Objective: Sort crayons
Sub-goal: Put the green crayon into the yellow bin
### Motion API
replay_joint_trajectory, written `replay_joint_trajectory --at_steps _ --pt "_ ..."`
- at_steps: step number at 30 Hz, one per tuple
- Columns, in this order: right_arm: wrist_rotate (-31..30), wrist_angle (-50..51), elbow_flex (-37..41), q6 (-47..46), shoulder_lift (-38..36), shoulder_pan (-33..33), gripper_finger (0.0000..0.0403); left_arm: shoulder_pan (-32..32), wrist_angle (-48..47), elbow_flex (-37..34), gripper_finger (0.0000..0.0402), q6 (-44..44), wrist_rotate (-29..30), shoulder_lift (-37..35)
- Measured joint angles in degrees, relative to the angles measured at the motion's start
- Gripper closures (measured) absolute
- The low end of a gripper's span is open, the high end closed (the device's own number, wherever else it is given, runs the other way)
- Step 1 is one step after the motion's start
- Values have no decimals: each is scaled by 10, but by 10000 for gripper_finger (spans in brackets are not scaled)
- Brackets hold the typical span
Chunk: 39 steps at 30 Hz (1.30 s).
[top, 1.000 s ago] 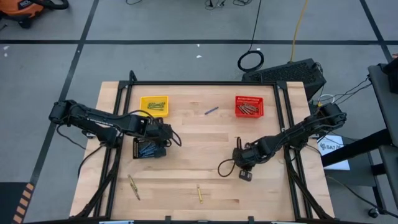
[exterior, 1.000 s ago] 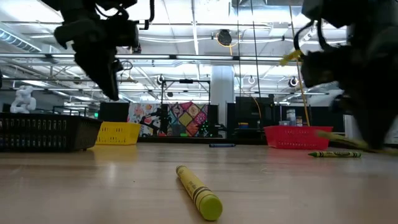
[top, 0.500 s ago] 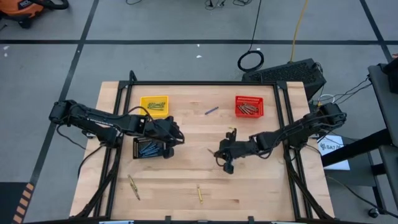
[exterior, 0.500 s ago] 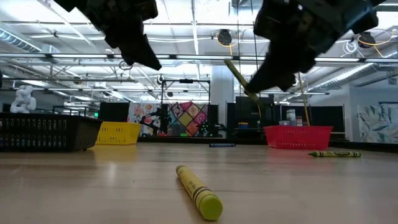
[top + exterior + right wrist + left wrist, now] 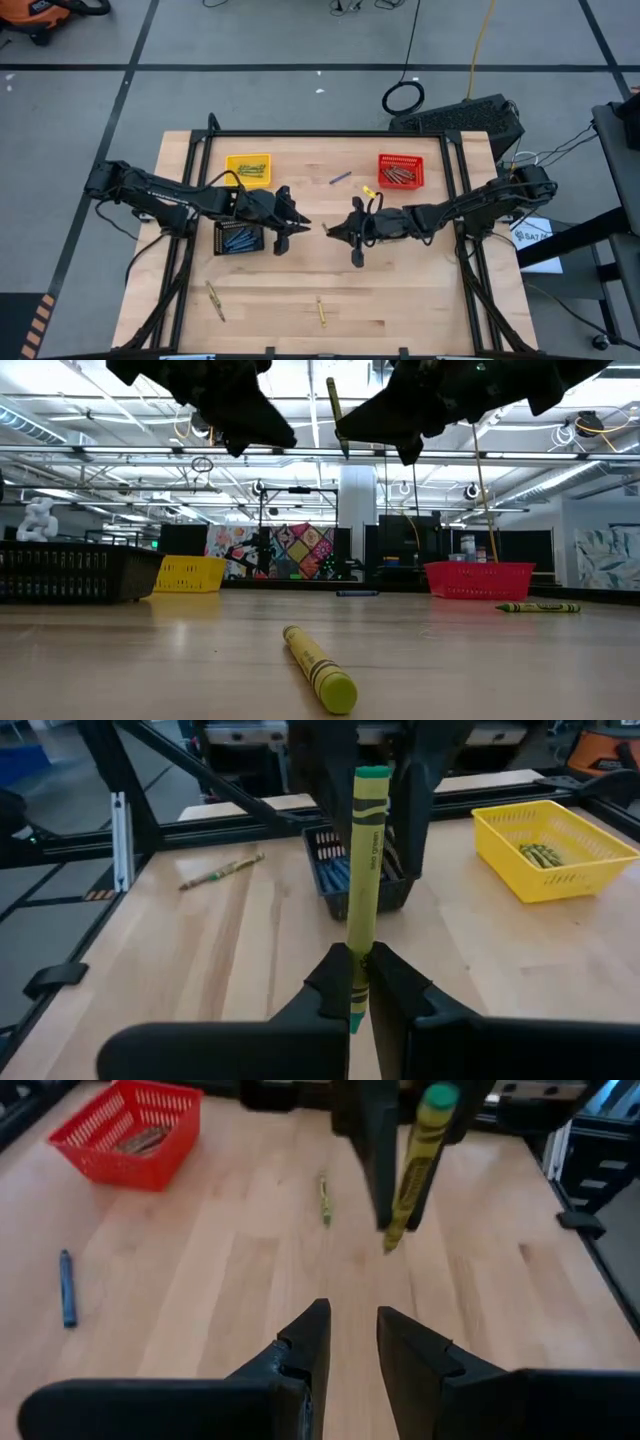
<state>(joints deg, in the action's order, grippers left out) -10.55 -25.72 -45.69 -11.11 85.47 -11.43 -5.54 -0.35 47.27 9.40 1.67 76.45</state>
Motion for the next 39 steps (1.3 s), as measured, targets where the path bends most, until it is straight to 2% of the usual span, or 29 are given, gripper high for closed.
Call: replay_joint_trajectory --at_steps 10,15,39 --pt "1 -21 0 10 0 10 403 0 109 0 315 -8 -1 13" --pt "1 -31 0 15 0 13 403 3 131 0 315 6 -2 20" --pt "1 -34 0 18 0 30 403 8 168 0 315 8 -15 42"
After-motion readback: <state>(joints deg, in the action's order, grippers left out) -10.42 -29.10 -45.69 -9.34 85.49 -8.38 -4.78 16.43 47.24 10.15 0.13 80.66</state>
